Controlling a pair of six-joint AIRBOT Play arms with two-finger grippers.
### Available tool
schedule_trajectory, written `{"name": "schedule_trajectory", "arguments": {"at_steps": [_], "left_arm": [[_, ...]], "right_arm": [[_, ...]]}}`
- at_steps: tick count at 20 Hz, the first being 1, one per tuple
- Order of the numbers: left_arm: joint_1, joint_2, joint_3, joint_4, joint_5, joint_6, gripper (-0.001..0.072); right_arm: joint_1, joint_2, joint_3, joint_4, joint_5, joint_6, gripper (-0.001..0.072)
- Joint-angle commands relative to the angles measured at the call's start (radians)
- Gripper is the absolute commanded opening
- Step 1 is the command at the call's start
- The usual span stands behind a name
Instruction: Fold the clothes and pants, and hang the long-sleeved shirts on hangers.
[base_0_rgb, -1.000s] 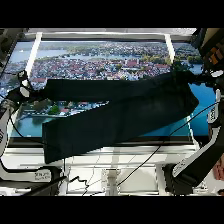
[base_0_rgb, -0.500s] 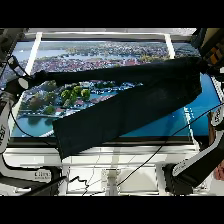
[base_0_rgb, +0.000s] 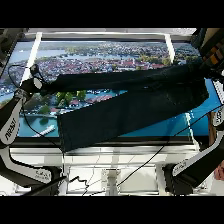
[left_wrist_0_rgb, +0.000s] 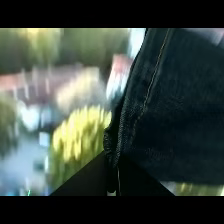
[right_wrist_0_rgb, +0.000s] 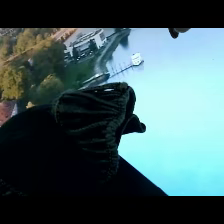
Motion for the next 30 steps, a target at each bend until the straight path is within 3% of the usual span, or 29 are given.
{"name": "schedule_trajectory", "arguments": {"at_steps": [1, 5, 10, 13, 16, 18, 22, 24, 25, 27, 30], "left_arm": [[0.002, -0.003, 0.002, 0.082, -0.373, -0.002, 0.0021], [0.011, 0.031, 0.002, 0.132, -0.529, 0.047, 0.0021], [0.012, 0.037, 0.003, 0.132, -0.52, 0.053, 0.0023], [0.012, 0.037, 0.071, 0.024, -0.278, 0.018, 0.0022], [0.01, 0.032, 0.226, -0.044, 0.119, -0.142, 0.0017], [0.013, 0.016, 0.359, -0.043, 0.196, -0.183, 0.0016], [0.005, 0.01, 0.542, 0.002, 0.133, -0.143, 0.0017], [-0.016, 0.021, 0.547, 0.018, -0.014, -0.001, 0.0018], [-0.031, 0.018, 0.538, 0.083, -0.126, 0.027, 0.0018], [-0.056, 0.011, 0.443, 0.233, -0.275, 0.027, 0.0018], [-0.064, 0.021, 0.171, 0.239, -0.329, 0.019, 0.002]], "right_arm": [[0.0, 0.0, 0.0, -0.032, 0.014, 0.004, 0.0073], [0.0, 0.0, 0.0, -0.033, 0.042, 0.004, 0.0073], [0.0, -0.001, 0.0, -0.042, 0.086, 0.003, 0.0073], [0.013, 0.0, 0.0, -0.023, 0.07, 0.003, 0.0073], [0.042, 0.001, 0.002, -0.016, 0.022, 0.003, 0.0073], [0.063, 0.003, 0.005, -0.003, -0.006, 0.003, 0.0073], [0.096, 0.009, 0.037, -0.002, -0.052, 0.004, 0.0073], [0.096, 0.011, 0.045, -0.003, -0.048, 0.004, 0.0073], [0.096, 0.012, 0.045, -0.003, -0.04, 0.004, 0.0073], [0.096, 0.012, 0.045, -0.009, -0.014, 0.004, 0.0073], [0.095, 0.012, 0.045, -0.027, 0.02, 0.004, 0.0072]]}}
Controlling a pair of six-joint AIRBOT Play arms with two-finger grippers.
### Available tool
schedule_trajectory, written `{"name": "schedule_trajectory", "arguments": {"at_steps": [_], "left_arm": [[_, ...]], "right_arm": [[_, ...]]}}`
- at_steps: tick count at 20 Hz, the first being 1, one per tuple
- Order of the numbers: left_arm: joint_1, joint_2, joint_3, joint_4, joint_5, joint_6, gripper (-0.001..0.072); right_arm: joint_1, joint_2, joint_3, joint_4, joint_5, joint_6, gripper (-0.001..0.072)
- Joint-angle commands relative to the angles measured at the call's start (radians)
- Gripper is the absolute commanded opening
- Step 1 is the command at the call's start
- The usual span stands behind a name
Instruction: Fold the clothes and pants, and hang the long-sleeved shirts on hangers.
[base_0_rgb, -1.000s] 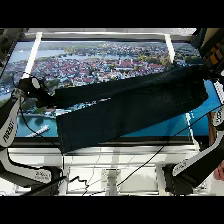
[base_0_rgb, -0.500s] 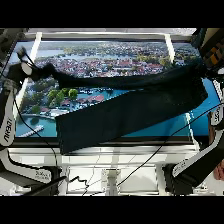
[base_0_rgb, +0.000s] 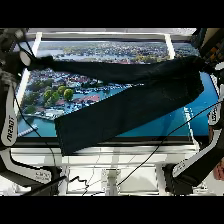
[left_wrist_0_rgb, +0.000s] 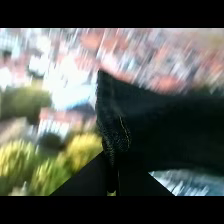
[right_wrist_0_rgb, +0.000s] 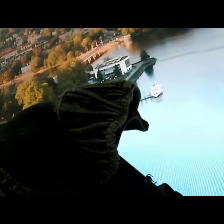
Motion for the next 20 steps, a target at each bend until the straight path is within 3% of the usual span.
{"name": "schedule_trajectory", "arguments": {"at_steps": [1, 5, 12, 13, 14, 15, 16, 17, 18, 20], "left_arm": [[-0.015, 0.007, -0.249, 0.06, -0.125, 0.02, 0.002], [-0.015, 0.006, -0.41, 0.056, -0.125, 0.004, 0.002], [0.0, 0.006, -0.414, 0.057, -0.117, 0.001, 0.0024], [0.0, 0.006, -0.414, 0.056, -0.117, 0.001, 0.0035], [0.0, 0.007, -0.414, 0.056, -0.117, 0.001, 0.0036], [0.0, 0.009, -0.414, 0.056, -0.117, 0.001, 0.0078], [0.0, 0.015, -0.412, 0.056, -0.117, 0.001, 0.0332], [0.0, 0.023, -0.404, 0.056, -0.117, 0.001, 0.0647], [0.0, 0.033, -0.39, 0.056, -0.117, 0.001, 0.069], [0.0, 0.064, -0.354, 0.056, -0.125, 0.002, 0.069]], "right_arm": [[0.001, 0.001, 0.002, -0.027, 0.034, 0.0, 0.0073], [0.001, 0.001, 0.002, -0.032, 0.017, 0.0, 0.0073], [0.001, 0.001, 0.003, -0.031, 0.008, 0.0, 0.0094], [0.001, 0.001, 0.002, -0.032, 0.009, 0.0, 0.0167], [0.001, 0.001, 0.003, -0.032, 0.009, 0.0, 0.034], [0.001, 0.002, 0.003, -0.037, 0.009, 0.0, 0.0454], [0.001, 0.003, 0.006, -0.049, 0.017, 0.0, 0.0468], [0.0, 0.004, 0.013, -0.068, 0.033, 0.0, 0.0468], [-0.005, 0.006, 0.026, -0.098, 0.053, 0.0, 0.0468], [-0.023, 0.016, 0.061, -0.159, 0.125, 0.0, 0.0468]]}}
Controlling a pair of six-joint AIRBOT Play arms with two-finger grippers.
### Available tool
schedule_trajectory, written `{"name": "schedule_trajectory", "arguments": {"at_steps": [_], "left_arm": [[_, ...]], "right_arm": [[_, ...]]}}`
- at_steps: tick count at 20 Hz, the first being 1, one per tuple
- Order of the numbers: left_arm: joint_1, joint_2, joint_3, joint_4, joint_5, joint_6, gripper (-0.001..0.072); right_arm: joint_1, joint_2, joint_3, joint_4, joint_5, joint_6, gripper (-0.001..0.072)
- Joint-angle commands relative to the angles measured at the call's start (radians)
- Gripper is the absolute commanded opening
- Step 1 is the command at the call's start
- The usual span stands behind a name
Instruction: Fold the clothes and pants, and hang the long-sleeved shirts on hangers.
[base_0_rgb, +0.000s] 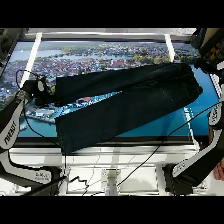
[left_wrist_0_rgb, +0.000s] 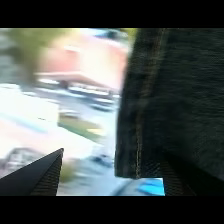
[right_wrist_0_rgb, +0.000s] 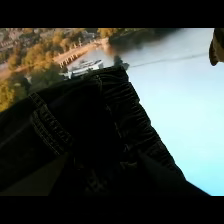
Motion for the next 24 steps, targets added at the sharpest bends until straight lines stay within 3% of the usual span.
{"name": "schedule_trajectory", "arguments": {"at_steps": [1, 7, 11, 14, 17, 23, 24], "left_arm": [[0.001, 0.058, 0.05, 0.0, 0.005, 0.001, 0.069], [0.006, 0.229, 0.053, 0.066, 0.0, 0.008, 0.0607], [0.012, 0.239, 0.05, 0.058, -0.037, 0.008, 0.0607], [0.011, 0.238, 0.05, 0.036, -0.032, 0.008, 0.0607], [0.011, 0.232, 0.05, 0.036, -0.033, 0.008, 0.0608], [0.011, 0.199, 0.05, 0.032, -0.034, -0.003, 0.0608], [0.011, 0.191, 0.05, 0.033, -0.034, -0.003, 0.0608]], "right_arm": [[-0.035, 0.019, 0.041, -0.1, 0.124, 0.002, 0.0467], [-0.271, 0.047, 0.011, -0.1, 0.546, 0.104, 0.0462], [-0.401, 0.046, -0.116, 0.151, 0.652, 0.054, 0.0473], [-0.418, 0.044, -0.226, 0.34, 0.566, -0.056, 0.0538], [-0.373, 0.04, -0.304, 0.351, 0.39, -0.059, 0.0623], [-0.263, -0.019, -0.307, 0.355, 0.159, -0.024, 0.061], [-0.25, -0.021, -0.307, 0.355, 0.12, -0.024, 0.0574]]}}
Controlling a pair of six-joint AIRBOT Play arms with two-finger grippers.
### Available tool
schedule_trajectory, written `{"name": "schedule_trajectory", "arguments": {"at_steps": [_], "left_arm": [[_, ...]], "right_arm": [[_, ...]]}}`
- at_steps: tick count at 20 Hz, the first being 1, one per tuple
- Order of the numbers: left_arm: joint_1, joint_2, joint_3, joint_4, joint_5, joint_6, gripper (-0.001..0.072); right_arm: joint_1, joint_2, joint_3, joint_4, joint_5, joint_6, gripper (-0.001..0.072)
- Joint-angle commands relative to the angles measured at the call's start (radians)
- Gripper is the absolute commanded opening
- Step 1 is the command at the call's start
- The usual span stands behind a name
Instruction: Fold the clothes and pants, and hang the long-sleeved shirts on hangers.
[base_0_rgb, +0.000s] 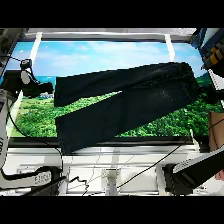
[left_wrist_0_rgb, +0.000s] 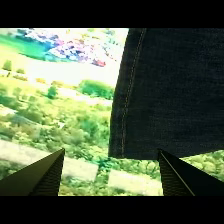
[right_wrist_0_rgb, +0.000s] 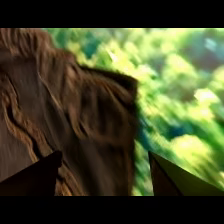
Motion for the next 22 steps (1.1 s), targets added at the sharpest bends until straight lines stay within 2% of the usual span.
{"name": "schedule_trajectory", "arguments": {"at_steps": [1, 4, 5, 6, 7, 8, 11, 14, 19, 21, 22], "left_arm": [[0.0, -0.024, 0.0, 0.0, -0.001, -0.004, 0.0608], [0.0, -0.048, 0.0, 0.0, -0.001, -0.004, 0.0608], [0.0, -0.052, 0.0, 0.0, -0.001, -0.004, 0.0608], [0.0, -0.056, 0.0, 0.0, -0.001, -0.004, 0.0608], [0.0, -0.056, 0.0, -0.001, -0.001, -0.004, 0.0608], [0.0, -0.056, 0.0, 0.0, -0.001, -0.004, 0.0608], [0.0, -0.056, 0.0, 0.0, 0.004, -0.003, 0.0607], [0.005, -0.056, 0.0, 0.008, 0.002, -0.001, 0.0607], [0.076, -0.056, 0.0, 0.003, -0.018, 0.002, 0.0604], [0.122, -0.056, -0.001, -0.037, -0.07, 0.06, 0.0577], [0.147, -0.056, -0.004, -0.098, -0.1, 0.119, 0.0566]], "right_arm": [[0.052, -0.018, -0.008, 0.011, -0.172, 0.012, 0.0526], [0.068, -0.021, -0.008, -0.006, -0.234, 0.042, 0.0478], [0.068, -0.022, -0.008, -0.023, -0.248, 0.083, 0.0416], [0.068, -0.022, -0.008, -0.042, -0.254, 0.114, 0.0307], [0.068, -0.022, -0.008, -0.051, -0.252, 0.117, 0.0116], [0.066, -0.021, -0.008, -0.051, -0.238, 0.117, 0.0072], [0.066, -0.008, -0.008, -0.109, -0.142, 0.143, 0.0071], [0.066, 0.042, -0.051, -0.24, -0.071, 0.257, 0.0072], [0.034, 0.301, -0.395, -0.273, -0.241, 0.271, 0.007], [0.019, 0.401, -0.544, -0.266, -0.307, 0.254, 0.007], [0.019, 0.45, -0.603, -0.267, -0.336, 0.22, 0.007]]}}
